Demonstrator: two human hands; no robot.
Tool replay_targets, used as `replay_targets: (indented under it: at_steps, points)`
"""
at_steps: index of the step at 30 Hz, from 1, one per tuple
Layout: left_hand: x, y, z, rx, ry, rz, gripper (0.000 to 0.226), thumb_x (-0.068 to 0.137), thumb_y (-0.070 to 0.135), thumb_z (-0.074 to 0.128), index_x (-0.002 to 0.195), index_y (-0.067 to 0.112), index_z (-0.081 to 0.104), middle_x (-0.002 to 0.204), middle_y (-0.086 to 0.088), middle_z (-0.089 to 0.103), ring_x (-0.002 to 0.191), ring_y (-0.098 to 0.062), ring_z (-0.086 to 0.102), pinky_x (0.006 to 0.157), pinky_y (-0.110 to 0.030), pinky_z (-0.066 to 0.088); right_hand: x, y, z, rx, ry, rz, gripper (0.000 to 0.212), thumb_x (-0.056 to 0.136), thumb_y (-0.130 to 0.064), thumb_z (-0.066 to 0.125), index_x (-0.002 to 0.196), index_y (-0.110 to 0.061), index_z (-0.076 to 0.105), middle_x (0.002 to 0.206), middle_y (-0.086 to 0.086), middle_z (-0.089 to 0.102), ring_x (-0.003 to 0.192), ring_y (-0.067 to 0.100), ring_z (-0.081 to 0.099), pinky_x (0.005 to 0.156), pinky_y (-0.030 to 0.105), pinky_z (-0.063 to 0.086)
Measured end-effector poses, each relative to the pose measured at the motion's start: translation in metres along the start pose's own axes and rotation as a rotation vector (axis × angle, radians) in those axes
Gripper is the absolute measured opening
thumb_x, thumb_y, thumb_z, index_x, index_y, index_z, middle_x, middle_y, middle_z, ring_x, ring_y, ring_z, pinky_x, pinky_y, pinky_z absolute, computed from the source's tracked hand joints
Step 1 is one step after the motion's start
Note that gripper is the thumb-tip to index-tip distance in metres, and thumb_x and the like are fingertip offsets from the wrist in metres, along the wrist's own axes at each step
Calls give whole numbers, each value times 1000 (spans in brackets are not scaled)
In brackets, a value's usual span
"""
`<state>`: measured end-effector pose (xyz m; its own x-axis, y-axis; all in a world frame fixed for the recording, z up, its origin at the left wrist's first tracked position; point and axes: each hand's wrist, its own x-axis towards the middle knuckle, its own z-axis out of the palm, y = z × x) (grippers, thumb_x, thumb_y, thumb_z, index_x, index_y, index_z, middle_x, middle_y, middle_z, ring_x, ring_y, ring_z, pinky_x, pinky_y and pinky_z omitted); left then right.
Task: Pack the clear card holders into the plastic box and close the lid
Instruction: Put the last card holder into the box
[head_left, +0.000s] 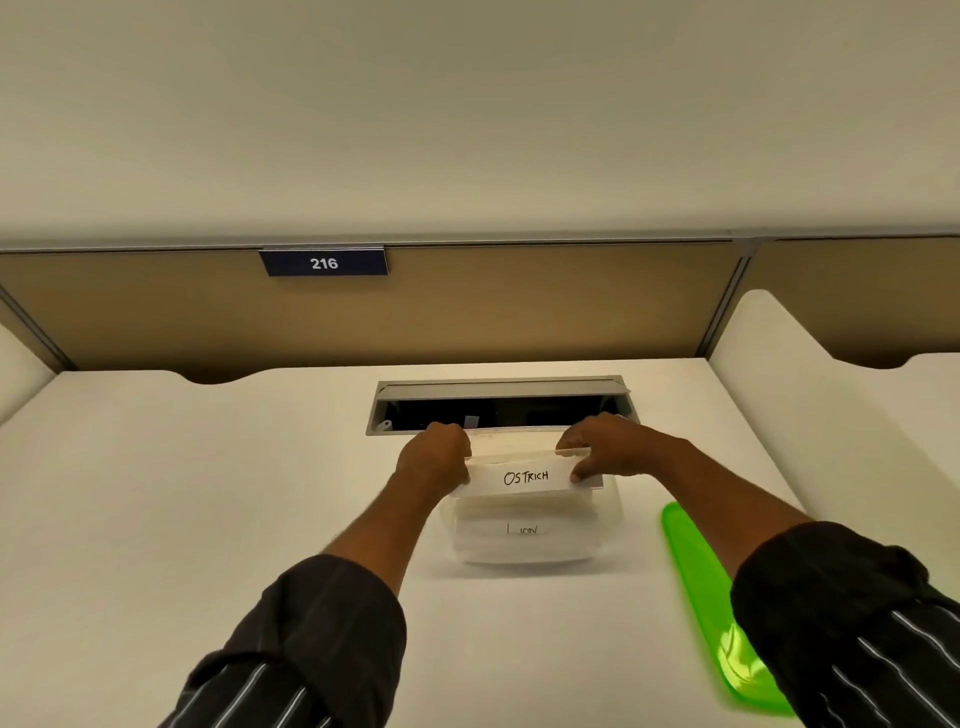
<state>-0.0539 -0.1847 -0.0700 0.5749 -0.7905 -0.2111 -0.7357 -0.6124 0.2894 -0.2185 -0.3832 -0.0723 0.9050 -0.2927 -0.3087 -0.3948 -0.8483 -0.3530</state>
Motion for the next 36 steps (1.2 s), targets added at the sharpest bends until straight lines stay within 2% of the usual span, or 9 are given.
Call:
replay_targets:
  at_steps: [3, 5, 7, 14, 24, 29, 36]
  points:
    - [2, 2, 4, 124, -3, 37, 37, 75, 25, 78, 109, 14, 71, 108, -7, 68, 93, -24, 65, 83, -34, 52, 6, 1, 6, -52, -52, -20, 41, 74, -28, 76, 113, -18, 68, 112, -3, 68, 100, 17, 60, 86, 31, 50]
    - [3, 4, 8, 197, -11, 74, 37, 75, 28, 79, 108, 15, 70, 108, -8, 68, 93, -25, 66, 81, -34, 52, 8, 2, 10, -92, -84, -32, 39, 74, -27, 76, 111, -16, 69, 109, -1, 70, 98, 18, 61, 82, 28, 47]
    - [5, 6, 12, 250, -35, 102, 37, 74, 27, 80, 108, 14, 69, 108, -9, 68, 93, -26, 66, 81, -35, 52, 11, 2, 14, -122, -116, -37, 41, 75, -28, 77, 112, -15, 67, 110, 1, 69, 96, 18, 61, 81, 26, 46]
    - [11, 14, 25, 339, -156, 156, 43, 70, 17, 83, 108, 8, 65, 111, -12, 65, 95, -29, 65, 84, -38, 55, 16, -1, 31, -223, -219, -12, 44, 75, -30, 77, 114, -15, 62, 115, 7, 63, 101, 24, 58, 84, 34, 50]
    - [13, 12, 43, 387, -165, 177, 41, 75, 12, 78, 113, 5, 63, 113, -15, 63, 97, -30, 65, 85, -38, 55, 18, -3, 38, -302, -247, -3, 42, 74, -32, 77, 109, -15, 60, 112, 9, 57, 100, 27, 56, 76, 35, 46]
    - [13, 11, 47, 399, -163, 181, 42, 76, 10, 77, 114, 4, 61, 114, -16, 63, 98, -31, 65, 85, -37, 53, 18, -5, 43, -320, -252, -2, 39, 75, -31, 77, 106, -12, 62, 110, 10, 58, 95, 27, 57, 69, 30, 42]
    - [12, 9, 52, 415, -141, 196, 37, 78, 9, 74, 112, 3, 60, 112, -16, 62, 97, -31, 65, 82, -37, 53, 15, -7, 51, -344, -220, -4, 41, 77, -27, 76, 112, -13, 60, 115, 10, 57, 97, 28, 59, 71, 30, 41]
